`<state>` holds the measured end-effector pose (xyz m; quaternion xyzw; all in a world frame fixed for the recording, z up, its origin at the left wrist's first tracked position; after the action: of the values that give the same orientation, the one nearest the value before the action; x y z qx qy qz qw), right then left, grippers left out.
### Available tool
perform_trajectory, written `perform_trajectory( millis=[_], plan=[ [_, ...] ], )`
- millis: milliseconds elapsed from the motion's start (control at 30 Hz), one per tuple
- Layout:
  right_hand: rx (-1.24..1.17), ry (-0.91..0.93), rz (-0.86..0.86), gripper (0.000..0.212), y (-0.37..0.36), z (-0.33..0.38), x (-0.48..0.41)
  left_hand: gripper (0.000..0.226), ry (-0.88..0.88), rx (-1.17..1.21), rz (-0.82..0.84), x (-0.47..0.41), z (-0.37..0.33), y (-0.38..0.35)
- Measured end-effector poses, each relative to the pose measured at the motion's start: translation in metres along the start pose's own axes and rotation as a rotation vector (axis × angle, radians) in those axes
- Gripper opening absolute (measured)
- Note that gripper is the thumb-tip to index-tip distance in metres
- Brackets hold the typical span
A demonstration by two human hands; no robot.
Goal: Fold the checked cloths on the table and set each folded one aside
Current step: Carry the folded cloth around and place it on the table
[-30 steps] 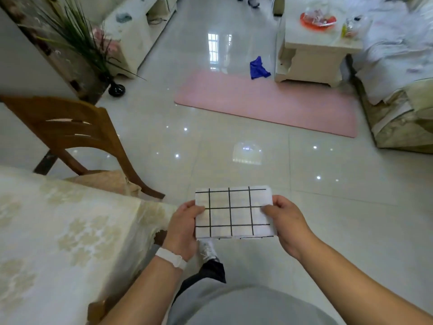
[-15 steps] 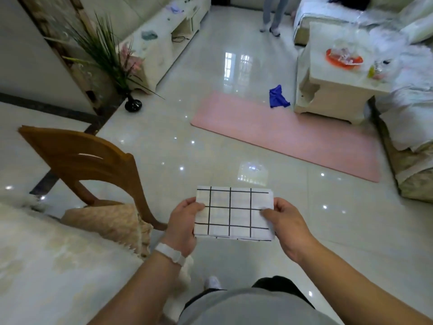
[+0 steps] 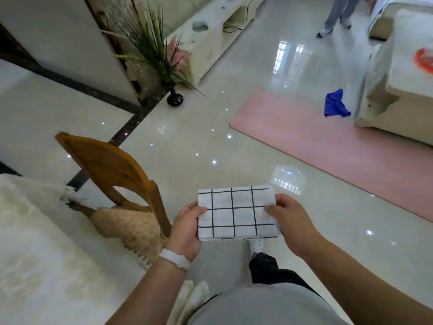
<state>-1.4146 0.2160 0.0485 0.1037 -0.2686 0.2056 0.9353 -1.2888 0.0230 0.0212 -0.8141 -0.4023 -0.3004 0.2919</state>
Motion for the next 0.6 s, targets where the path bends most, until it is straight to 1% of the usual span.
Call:
perform_trajectory(
  millis=[100,200,300,400,500,600],
  plan=[
    [0.007,-0.006,0.054,0.016,0.003,0.029,-0.051,0.022,0.011,0.022,-0.045,-0.028,-0.021,-0.028],
    [0.016,-0.035,0.09,0.014,0.007,0.055,-0.095,0.028,0.016,0.024,-0.084,-0.054,-0.046,-0.058],
    [0.033,-0.054,0.166,0.015,0.009,0.081,-0.135,0.023,-0.009,0.035,-0.121,-0.077,-0.072,-0.08],
    [0.087,-0.032,0.187,0.014,0.008,0.109,-0.173,0.021,-0.065,0.087,-0.153,-0.094,-0.094,-0.102],
    [0.141,-0.004,0.202,0.015,-0.002,0.135,-0.197,0.022,-0.097,0.139,-0.183,-0.105,-0.114,-0.111],
    [0.172,0.029,0.255,0.015,-0.018,0.158,-0.217,0.024,-0.115,0.172,-0.216,-0.125,-0.133,-0.108]
  ],
)
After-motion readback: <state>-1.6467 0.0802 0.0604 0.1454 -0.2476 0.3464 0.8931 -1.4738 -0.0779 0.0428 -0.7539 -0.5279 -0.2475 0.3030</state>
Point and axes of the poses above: each hand's wrist, its own x-axis away from the middle knuckle, its own y-axis out of the back of the hand, z = x × y, the point moved 3 cm from there along -x, towards the middle knuckle, and after that the axes turned 2 degrees about z, right-handed, at the moved point
